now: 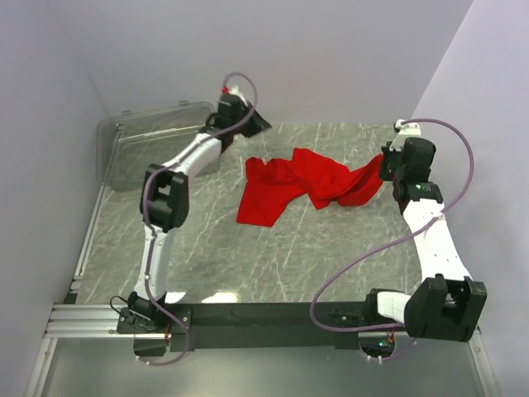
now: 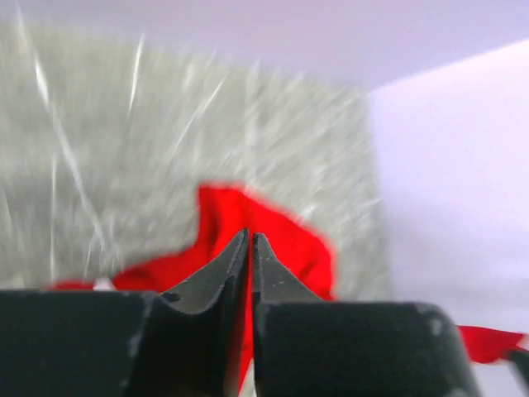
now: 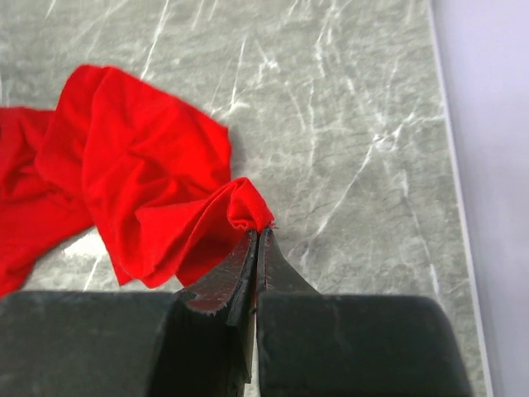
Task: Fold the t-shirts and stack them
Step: Move the tshirt to the center of the board, then flatten the tshirt out
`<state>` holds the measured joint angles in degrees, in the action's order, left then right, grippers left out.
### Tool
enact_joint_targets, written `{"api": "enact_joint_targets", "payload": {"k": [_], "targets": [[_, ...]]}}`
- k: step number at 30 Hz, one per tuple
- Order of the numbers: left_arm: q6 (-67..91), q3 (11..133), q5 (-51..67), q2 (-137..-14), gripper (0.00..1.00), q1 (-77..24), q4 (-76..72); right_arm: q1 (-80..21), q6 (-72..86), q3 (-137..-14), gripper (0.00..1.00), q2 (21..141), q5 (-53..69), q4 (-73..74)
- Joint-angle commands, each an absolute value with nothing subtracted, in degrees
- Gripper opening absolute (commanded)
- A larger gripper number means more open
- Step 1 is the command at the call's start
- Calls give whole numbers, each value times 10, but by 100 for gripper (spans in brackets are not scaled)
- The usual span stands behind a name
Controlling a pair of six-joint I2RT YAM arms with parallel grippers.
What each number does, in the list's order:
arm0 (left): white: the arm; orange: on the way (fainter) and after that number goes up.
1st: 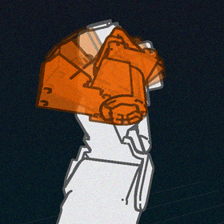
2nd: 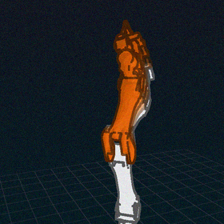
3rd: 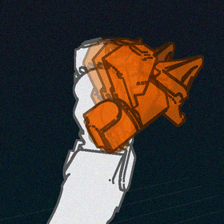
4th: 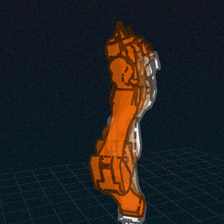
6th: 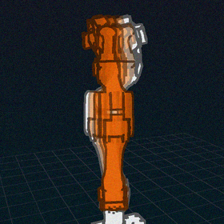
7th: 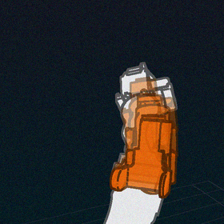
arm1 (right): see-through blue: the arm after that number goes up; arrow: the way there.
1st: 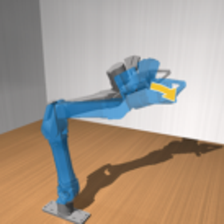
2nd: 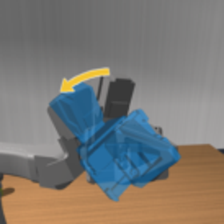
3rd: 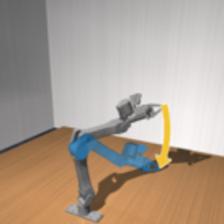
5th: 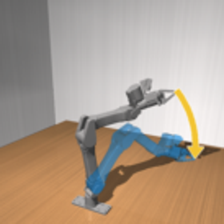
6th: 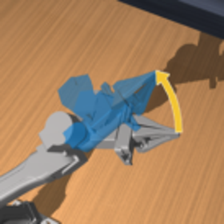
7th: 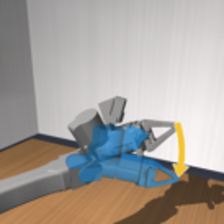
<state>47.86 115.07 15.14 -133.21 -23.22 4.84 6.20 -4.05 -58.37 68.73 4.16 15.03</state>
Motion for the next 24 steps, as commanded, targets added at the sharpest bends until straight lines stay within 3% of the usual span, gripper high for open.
{"api": "enact_joint_targets", "payload": {"k": [1, 4, 6, 8, 9, 12, 16, 24], "targets": [[490, 1172, 205, -1263, 10, -198, -37, 73, -32, -605, 0, 652, 49, 97], [504, 1243, 230, -1274, 4, -186, -48, 78, -19, -606, 0, 635, 60, 70], [512, 1308, 233, -1288, 6, -180, -33, 78, -16, -607, 0, 629, 71, 61], [522, 1337, 222, -1291, 17, -176, -2, 78, -15, -611, 0, 638, 70, 64], [532, 1332, 225, -1289, 31, -176, 18, 78, -16, -610, 0, 642, 69, 68], [528, 1267, 238, -1270, 40, -182, 52, 78, -25, -592, 0, 650, 73, 71], [501, 1201, 245, -1273, 41, -207, 111, 78, -33, -563, 0, 650, 63, 61], [442, 1217, 196, -1344, 42, -261, 235, 82, -45, -544, 0, 660, 40, 54]]}}
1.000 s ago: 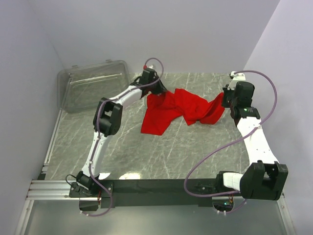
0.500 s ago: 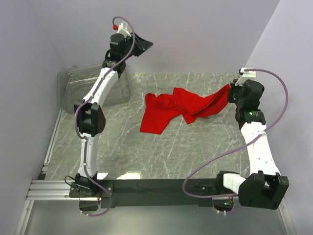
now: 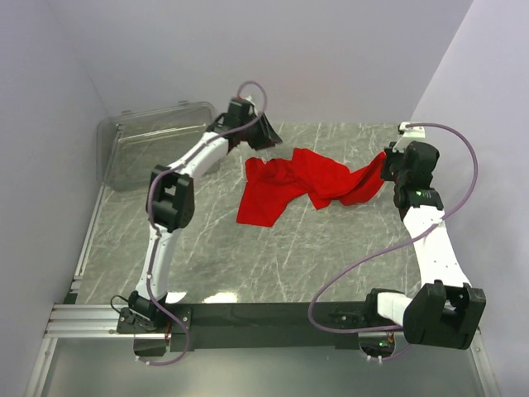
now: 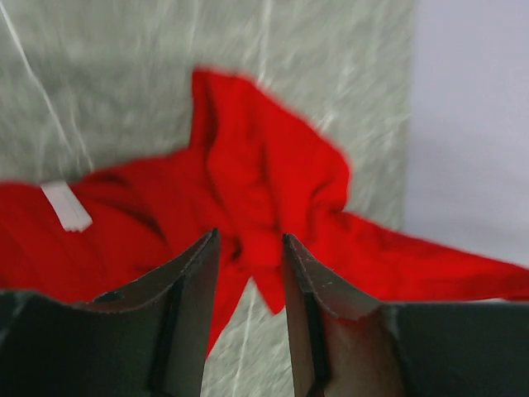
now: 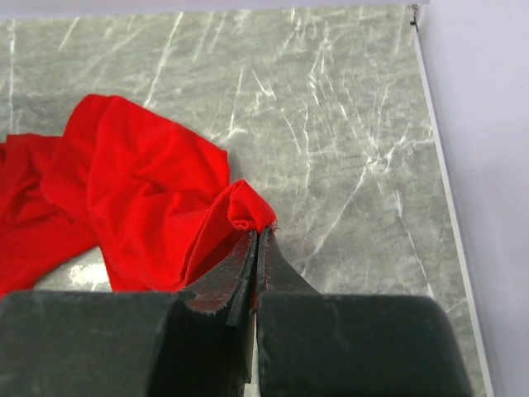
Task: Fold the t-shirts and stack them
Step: Flatten the tshirt out
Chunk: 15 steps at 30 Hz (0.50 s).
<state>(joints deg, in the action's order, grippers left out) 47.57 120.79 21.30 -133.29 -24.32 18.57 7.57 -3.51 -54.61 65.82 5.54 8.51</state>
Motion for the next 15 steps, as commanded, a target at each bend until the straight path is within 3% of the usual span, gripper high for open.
{"api": "enact_joint_targets", "payload": {"k": [1, 15], "targets": [[442, 1216, 189, -1349, 42, -269, 240, 82, -44, -543, 0, 662, 40, 54], [416, 1216, 101, -1391, 45, -285, 278, 86, -42, -526, 0, 654, 50, 52]]}}
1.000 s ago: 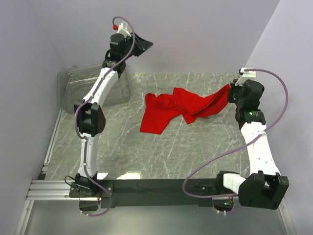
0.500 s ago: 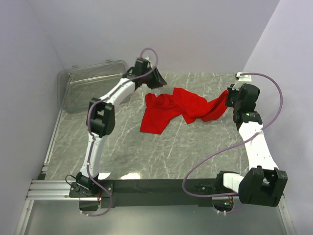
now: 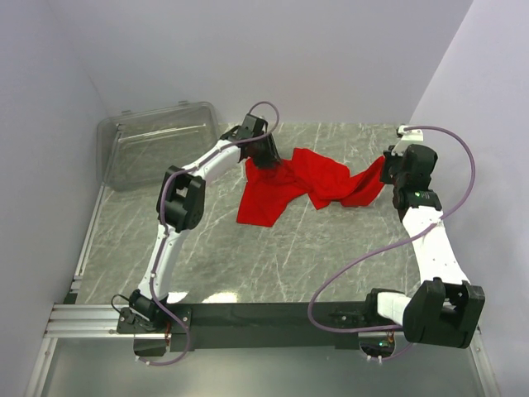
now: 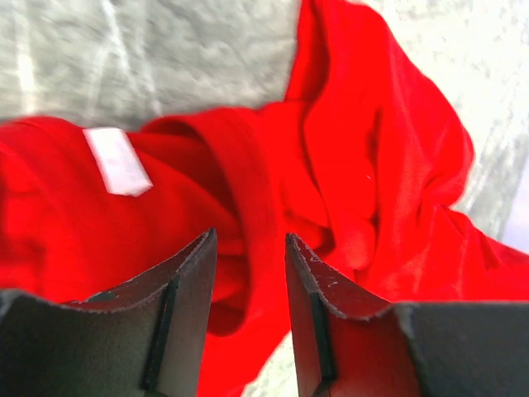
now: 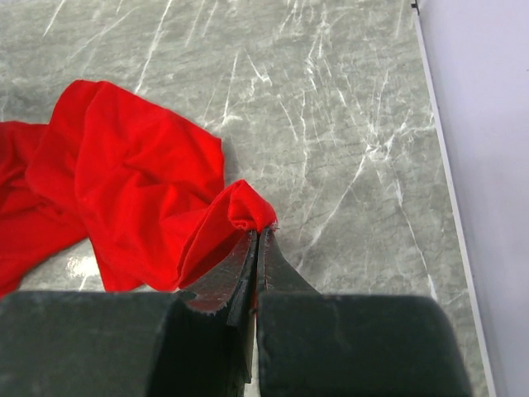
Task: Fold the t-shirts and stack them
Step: Flatten the tshirt out
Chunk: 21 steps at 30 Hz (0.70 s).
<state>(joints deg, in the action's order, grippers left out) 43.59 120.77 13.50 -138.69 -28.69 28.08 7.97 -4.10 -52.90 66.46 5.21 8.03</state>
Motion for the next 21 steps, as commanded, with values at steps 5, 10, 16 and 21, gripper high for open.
{"api": "enact_joint_targets", "payload": {"k": [5, 10, 16, 21], "targets": [[413, 1252, 83, -1413, 45, -284, 283, 85, -41, -526, 0, 654, 52, 54], [421, 1270, 91, -1438, 45, -284, 277, 86, -40, -526, 0, 651, 53, 56], [445, 1279, 93, -1455, 45, -285, 248, 85, -37, -523, 0, 650, 60, 59], [478, 1252, 108, -1446, 44, -282, 194, 85, -36, -516, 0, 646, 62, 62]]}}
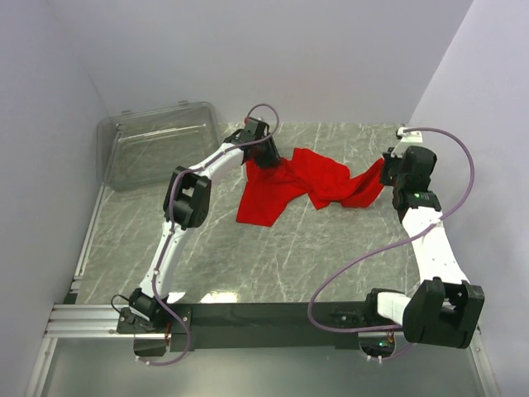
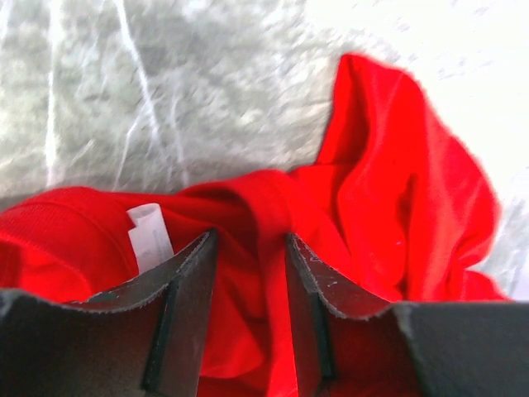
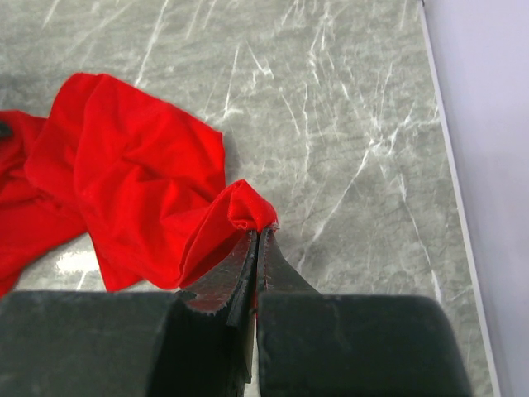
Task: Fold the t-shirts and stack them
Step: Flatten the tshirt out
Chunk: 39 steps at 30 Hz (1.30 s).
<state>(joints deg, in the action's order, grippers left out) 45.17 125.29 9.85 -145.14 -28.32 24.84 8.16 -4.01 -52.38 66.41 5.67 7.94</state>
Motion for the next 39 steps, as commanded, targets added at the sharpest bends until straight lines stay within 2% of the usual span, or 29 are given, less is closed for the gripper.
{"api": "enact_joint_targets", "payload": {"k": [1, 5, 12, 15, 16, 19, 21, 29, 39], "targets": [[488, 1248, 114, -1441, 44, -282, 185, 85, -36, -515, 0, 644, 62, 62], [508, 1226, 133, -1427, 44, -278, 140, 85, -37, -512, 0, 642, 62, 62], [506, 1253, 129, -1458, 43, -277, 175, 85, -33, -514, 0, 645, 64, 62], [519, 1211, 137, -1441, 29, -276, 138, 84, -35, -514, 0, 646, 64, 62], [523, 1205, 137, -1431, 19, -277, 117, 85, -36, -513, 0, 646, 63, 62], [519, 1204, 145, -1419, 6, -276, 87, 86, -36, -509, 0, 646, 62, 61], [515, 1205, 150, -1411, 1, -274, 69, 85, -37, -505, 0, 645, 62, 61], [546, 1100, 197, -1289, 1, -229, -124, 99, -46, -513, 0, 626, 54, 66], [579, 1098, 261, -1182, 1, -166, -193, 124, -5, -548, 0, 591, 82, 67]]}}
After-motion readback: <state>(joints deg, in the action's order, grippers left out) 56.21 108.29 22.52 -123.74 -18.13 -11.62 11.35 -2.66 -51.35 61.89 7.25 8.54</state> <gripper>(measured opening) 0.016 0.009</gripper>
